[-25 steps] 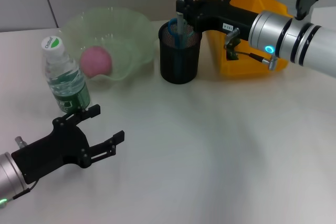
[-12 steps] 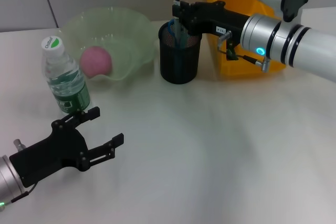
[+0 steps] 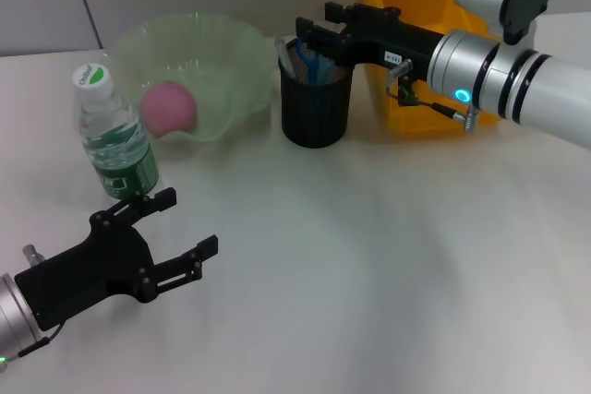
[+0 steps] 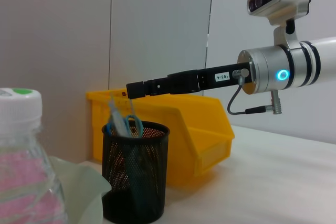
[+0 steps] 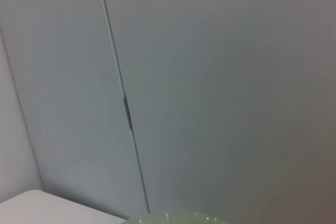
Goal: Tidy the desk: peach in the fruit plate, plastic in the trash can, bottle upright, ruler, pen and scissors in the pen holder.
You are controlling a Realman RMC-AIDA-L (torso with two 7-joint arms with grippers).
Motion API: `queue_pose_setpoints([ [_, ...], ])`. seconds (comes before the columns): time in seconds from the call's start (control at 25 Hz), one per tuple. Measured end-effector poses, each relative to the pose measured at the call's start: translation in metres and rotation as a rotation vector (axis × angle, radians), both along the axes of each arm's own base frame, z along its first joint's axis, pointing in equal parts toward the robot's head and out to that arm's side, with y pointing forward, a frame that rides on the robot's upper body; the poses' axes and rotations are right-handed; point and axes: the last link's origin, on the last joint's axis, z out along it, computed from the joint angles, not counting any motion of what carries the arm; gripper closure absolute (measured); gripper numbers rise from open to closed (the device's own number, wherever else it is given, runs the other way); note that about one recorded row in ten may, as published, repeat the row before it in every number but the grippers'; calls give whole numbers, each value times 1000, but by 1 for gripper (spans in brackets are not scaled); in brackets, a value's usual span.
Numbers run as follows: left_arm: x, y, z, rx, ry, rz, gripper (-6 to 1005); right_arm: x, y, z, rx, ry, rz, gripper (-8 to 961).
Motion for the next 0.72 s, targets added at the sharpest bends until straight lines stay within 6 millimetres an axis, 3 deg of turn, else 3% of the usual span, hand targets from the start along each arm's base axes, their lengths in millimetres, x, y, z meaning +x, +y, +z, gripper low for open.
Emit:
queue_pose_setpoints([
  [0.2, 1, 0, 0, -1, -3, -3, 137, -1, -1, 0, -4, 4, 7, 431],
  [0.48, 1, -2, 0, -4, -8, -5, 138, -1, -4, 6, 0, 51, 16, 303],
  [0.72, 3, -4, 1, -10, -24, -17, 138, 6, -25, 31, 22, 233, 70, 242],
])
